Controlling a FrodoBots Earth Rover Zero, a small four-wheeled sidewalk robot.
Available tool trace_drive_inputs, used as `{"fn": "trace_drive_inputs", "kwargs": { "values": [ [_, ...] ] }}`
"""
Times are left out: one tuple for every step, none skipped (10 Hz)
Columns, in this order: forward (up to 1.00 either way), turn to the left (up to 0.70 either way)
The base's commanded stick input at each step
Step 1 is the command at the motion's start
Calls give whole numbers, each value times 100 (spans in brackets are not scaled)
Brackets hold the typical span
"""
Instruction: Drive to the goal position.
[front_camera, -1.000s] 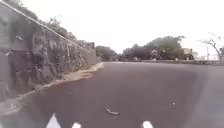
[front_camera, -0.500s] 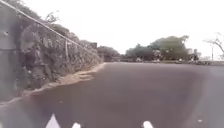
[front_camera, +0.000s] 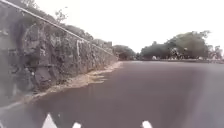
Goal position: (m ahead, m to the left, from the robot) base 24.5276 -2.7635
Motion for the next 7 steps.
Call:
{"fn": "trace_drive_inputs", "kwargs": {
  "values": [
    [85, 0],
    [85, 0],
    [85, 0],
    [85, 0],
    [85, 0],
    [85, 0],
    [85, 0]
  ]
}}
